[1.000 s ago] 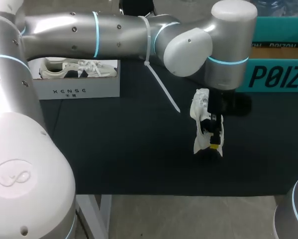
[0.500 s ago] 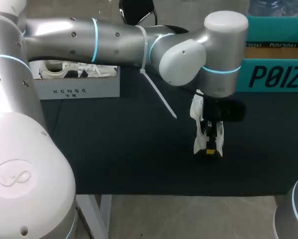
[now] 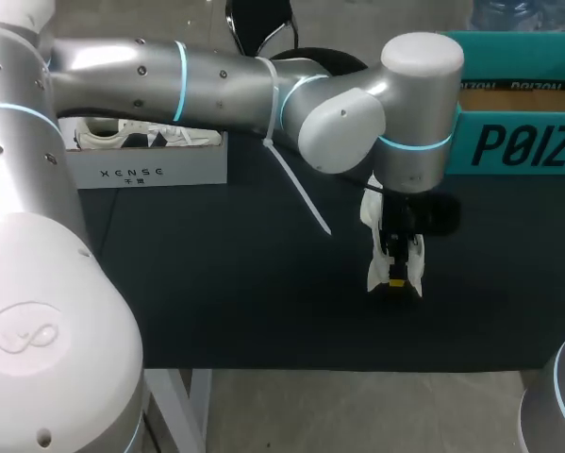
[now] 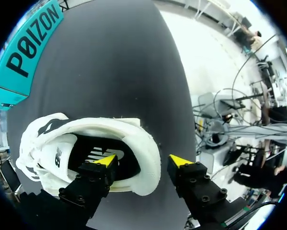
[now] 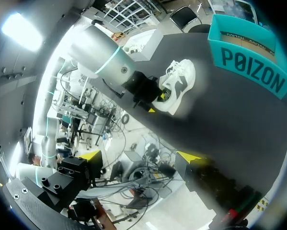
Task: Take the shoe out of the shoebox, open the shoe tongue, remove and reinsert the insole, then place the shoe into the shoebox
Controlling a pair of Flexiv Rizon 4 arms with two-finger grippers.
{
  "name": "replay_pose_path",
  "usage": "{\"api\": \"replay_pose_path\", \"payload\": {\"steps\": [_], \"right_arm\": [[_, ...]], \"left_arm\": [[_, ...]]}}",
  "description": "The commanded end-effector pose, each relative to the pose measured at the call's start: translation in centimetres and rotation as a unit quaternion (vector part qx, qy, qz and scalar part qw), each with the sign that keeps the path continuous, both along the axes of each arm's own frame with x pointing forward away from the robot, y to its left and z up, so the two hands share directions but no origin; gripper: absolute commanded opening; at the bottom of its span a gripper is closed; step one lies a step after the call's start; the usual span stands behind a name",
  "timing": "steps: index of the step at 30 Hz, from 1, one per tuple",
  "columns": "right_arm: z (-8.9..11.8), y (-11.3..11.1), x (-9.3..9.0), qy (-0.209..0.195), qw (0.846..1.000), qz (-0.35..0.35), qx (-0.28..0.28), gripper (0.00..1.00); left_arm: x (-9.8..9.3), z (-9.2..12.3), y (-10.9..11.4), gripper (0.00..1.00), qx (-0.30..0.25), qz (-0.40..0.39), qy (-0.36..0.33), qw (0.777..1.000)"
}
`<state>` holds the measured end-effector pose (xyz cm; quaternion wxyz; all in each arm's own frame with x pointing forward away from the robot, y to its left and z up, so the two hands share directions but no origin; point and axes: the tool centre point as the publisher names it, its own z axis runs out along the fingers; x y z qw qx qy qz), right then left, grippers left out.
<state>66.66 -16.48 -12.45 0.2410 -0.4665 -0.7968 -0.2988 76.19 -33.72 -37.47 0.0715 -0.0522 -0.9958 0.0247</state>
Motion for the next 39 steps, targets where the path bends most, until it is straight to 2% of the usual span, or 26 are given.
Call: {"api": "replay_pose_path", "payload": {"steps": [1, 15, 19, 20, 27, 28, 29, 30, 31, 32, 33, 37, 39], "right_arm": [[-0.1, 0.0, 0.0, 0.0, 1.0, 0.0, -0.001, 1.0], [-0.1, 0.0, 0.0, 0.0, 1.0, 0.0, -0.001, 1.0], [-0.1, 0.0, 0.0, 0.0, 1.0, 0.0, -0.001, 1.0], [-0.1, 0.0, 0.0, 0.0, 1.0, 0.0, -0.001, 1.0], [-0.1, 0.0, 0.0, 0.0, 1.0, 0.0, -0.001, 1.0], [-0.1, 0.0, 0.0, 0.0, 1.0, 0.0, -0.001, 1.0], [-0.1, 0.0, 0.0, 0.0, 1.0, 0.0, -0.001, 1.0], [-0.1, 0.0, 0.0, 0.0, 1.0, 0.0, -0.001, 1.0], [-0.1, 0.0, 0.0, 0.0, 1.0, 0.0, -0.001, 1.0], [-0.1, 0.0, 0.0, 0.0, 1.0, 0.0, -0.001, 1.0], [-0.1, 0.0, 0.0, 0.0, 1.0, 0.0, -0.001, 1.0], [-0.1, 0.0, 0.0, 0.0, 1.0, 0.0, -0.001, 1.0], [-0.1, 0.0, 0.0, 0.0, 1.0, 0.0, -0.001, 1.0]], "left_arm": [[-0.2, -0.2, -0.2, 0.0, 0.001, 0.001, -0.004, 1.0], [-0.1, 0.2, -0.6, 0.0, -0.01, -0.001, -0.012, 1.0], [-0.1, 0.7, -0.5, 0.0, -0.015, -0.015, -0.003, 1.0], [0.0, 1.1, -0.3, 0.0, -0.025, -0.039, 0.015, 0.999], [0.0, 1.1, -0.3, 0.0, -0.025, -0.039, 0.015, 0.999], [0.3, 1.1, -0.1, 0.0, -0.011, -0.095, 0.01, 0.995], [0.6, 4.2, 1.0, 0.0, -0.016, -0.198, 0.019, 0.98], [0.8, 7.4, 2.1, 0.0, -0.017, -0.224, 0.02, 0.974], [0.9, 7.8, 2.3, 0.0, -0.017, -0.224, 0.02, 0.974], [1.0, 8.7, 2.6, 0.0, 0.024, -0.246, 0.01, 0.969], [1.6, 10.1, 4.0, 0.0, 0.0, -0.296, 0.012, 0.955], [2.7, 13.4, 6.7, 0.0, 0.044, -0.349, -0.007, 0.936], [3.3, 14.5, 7.8, 0.0, 0.044, -0.368, -0.006, 0.929]]}}
